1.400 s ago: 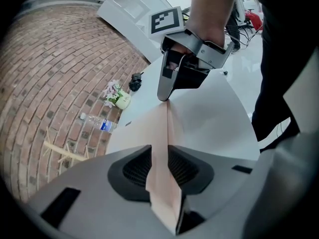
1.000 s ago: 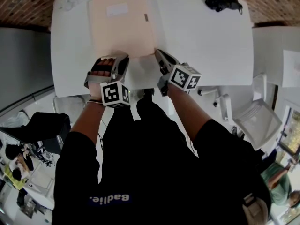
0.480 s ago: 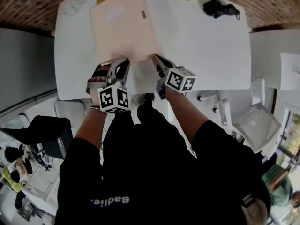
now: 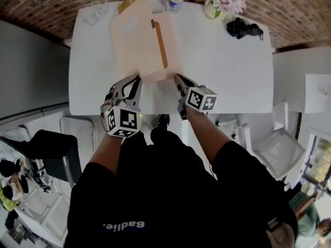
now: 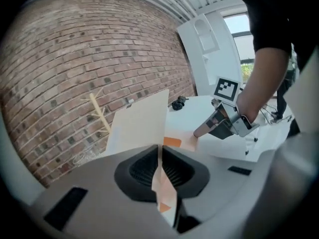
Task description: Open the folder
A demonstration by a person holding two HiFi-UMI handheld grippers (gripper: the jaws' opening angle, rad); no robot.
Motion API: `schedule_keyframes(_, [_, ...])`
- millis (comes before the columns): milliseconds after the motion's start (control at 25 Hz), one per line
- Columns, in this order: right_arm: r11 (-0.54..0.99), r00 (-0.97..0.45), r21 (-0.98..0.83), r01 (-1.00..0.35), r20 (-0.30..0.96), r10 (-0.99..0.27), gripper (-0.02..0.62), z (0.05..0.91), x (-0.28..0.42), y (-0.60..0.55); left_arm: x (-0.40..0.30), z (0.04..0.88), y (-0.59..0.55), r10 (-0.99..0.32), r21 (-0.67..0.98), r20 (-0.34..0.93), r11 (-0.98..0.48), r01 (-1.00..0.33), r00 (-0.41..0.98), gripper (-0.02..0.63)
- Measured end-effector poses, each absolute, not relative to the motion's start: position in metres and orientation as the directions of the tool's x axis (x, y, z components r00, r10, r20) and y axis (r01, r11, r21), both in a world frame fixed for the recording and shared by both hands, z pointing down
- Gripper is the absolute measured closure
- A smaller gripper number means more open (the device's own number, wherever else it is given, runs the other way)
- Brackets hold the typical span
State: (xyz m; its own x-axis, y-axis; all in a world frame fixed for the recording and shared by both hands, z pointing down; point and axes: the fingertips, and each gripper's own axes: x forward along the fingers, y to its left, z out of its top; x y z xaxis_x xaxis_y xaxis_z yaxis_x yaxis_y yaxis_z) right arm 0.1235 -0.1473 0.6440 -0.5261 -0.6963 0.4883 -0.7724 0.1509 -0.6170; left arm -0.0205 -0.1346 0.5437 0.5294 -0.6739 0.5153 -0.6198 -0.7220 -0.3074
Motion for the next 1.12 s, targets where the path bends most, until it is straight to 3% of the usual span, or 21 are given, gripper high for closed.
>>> schedule_keyframes(280, [0.165, -0.519, -0.581, -0.797, 0.518, -0.68, 0.566, 0.648, 0.124, -0.15, -0.057, 0.524, -0.137, -0.754, 0.01, 0.412, -0.557, -0.83, 0.511, 0.581])
schedule_keyframes(600, [0.198, -0.514, -0.531, -0.824, 0.553, -0.656, 0.566, 0.65, 0.122, -0.149, -0.103, 0.528, -0.129, -0.815, 0.327, 0.336, -0.369, -0.87, 0.472, 0.581])
schedule_keyframes(1120, [0.194, -0.504, -0.518, -0.833, 0.566, -0.653, 0.566, 0.649, 0.12, -0.151, -0.176, 0.548, -0.117, -0.857, 0.501, 0.367, -0.145, -0.853, 0.361, 0.594])
